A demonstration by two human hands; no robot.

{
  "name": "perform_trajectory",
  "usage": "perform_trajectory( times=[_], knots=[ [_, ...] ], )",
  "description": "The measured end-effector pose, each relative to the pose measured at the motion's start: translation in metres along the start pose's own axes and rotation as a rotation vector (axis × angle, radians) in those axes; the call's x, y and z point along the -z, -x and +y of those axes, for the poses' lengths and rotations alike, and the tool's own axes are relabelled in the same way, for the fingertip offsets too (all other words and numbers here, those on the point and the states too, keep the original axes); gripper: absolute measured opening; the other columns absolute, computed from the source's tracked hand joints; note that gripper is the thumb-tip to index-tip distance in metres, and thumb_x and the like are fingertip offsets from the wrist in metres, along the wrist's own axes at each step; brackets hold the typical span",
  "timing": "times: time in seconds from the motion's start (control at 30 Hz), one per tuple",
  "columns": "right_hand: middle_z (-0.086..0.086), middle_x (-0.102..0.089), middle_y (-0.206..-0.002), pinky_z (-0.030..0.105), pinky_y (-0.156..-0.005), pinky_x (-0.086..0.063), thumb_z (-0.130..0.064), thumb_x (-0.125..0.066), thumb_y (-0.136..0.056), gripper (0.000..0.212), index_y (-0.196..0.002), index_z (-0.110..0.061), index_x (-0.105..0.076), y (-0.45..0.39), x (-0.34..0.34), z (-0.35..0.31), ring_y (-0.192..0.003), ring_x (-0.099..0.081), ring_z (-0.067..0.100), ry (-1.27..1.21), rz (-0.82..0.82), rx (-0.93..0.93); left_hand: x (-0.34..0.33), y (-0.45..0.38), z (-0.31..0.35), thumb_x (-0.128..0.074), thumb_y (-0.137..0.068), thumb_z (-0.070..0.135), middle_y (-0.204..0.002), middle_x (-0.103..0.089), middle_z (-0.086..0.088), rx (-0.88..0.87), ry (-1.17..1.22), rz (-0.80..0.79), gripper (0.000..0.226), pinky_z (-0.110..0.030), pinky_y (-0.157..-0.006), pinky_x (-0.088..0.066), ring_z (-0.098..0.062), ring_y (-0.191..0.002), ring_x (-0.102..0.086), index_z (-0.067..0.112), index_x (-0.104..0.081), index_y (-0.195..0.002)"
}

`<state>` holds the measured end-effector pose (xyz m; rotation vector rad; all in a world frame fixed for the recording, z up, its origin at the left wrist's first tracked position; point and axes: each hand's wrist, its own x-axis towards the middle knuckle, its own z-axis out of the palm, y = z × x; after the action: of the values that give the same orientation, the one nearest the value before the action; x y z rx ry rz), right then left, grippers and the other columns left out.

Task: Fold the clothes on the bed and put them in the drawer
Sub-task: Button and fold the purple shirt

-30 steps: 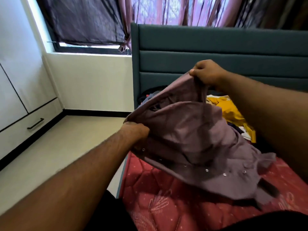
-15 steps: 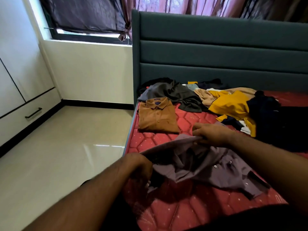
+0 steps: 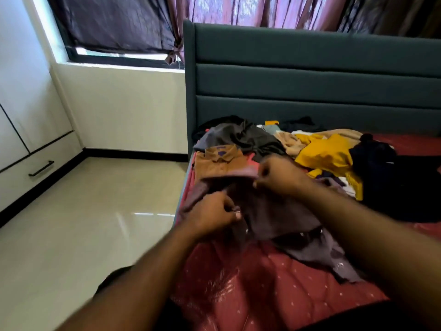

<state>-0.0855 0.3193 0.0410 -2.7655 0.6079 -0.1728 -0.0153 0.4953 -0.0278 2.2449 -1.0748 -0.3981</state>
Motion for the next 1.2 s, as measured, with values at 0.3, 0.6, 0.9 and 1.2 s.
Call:
perform_trajectory(
  times=[0.3, 0.6, 0.9, 1.2],
  knots=[
    [0.013, -0.066, -0.070, 0.024, -0.054, -0.054, 0.006, -0.059, -0.088, 0.011, -0.081, -0.001, -0.063, 0.108, -0.168, 0.034, -0.058, -0.063, 0.017, -1.423, -0.108, -0.521, -0.131, 0.050, -0.024, -0.072, -0.084, 0.003, -0.069, -0.070, -0.008, 0.495, 1.064, 0.209, 0.011, -0.020, -0.056, -0.051, -0.012, -0.058, -0.062, 0.005, -0.071, -0.074],
    [0.014, -0.066, -0.071, 0.022, -0.047, -0.043, -0.005, -0.065, -0.087, 0.008, -0.082, -0.009, -0.067, 0.117, -0.181, 0.047, -0.054, -0.058, 0.019, -1.410, -0.035, -0.625, -0.149, 0.042, -0.029, -0.075, -0.081, 0.005, -0.069, -0.072, -0.012, 0.456, 0.855, 0.223, 0.009, -0.025, -0.058, -0.045, -0.015, -0.060, -0.058, -0.002, -0.074, -0.077],
    [0.010, -0.066, -0.065, 0.020, -0.044, -0.040, -0.003, -0.067, -0.085, 0.009, -0.078, -0.006, -0.071, 0.116, -0.184, 0.046, -0.046, -0.055, 0.012, -1.375, -0.045, -0.591, -0.148, 0.036, -0.036, -0.073, -0.082, 0.004, -0.071, -0.073, -0.008, 0.342, 0.749, 0.126, 0.009, -0.027, -0.059, -0.050, -0.010, -0.062, -0.061, 0.006, -0.074, -0.074],
    [0.012, -0.068, -0.072, 0.025, -0.056, -0.049, -0.004, -0.061, -0.089, 0.019, -0.076, -0.009, -0.074, 0.112, -0.181, 0.051, -0.063, -0.061, 0.017, -1.516, -0.095, -0.569, -0.155, 0.032, -0.044, -0.071, -0.066, 0.036, -0.059, -0.067, -0.007, 0.322, 0.547, 0.238, 0.027, -0.045, -0.055, -0.049, -0.014, -0.052, -0.055, 0.009, -0.071, -0.065]
  ],
)
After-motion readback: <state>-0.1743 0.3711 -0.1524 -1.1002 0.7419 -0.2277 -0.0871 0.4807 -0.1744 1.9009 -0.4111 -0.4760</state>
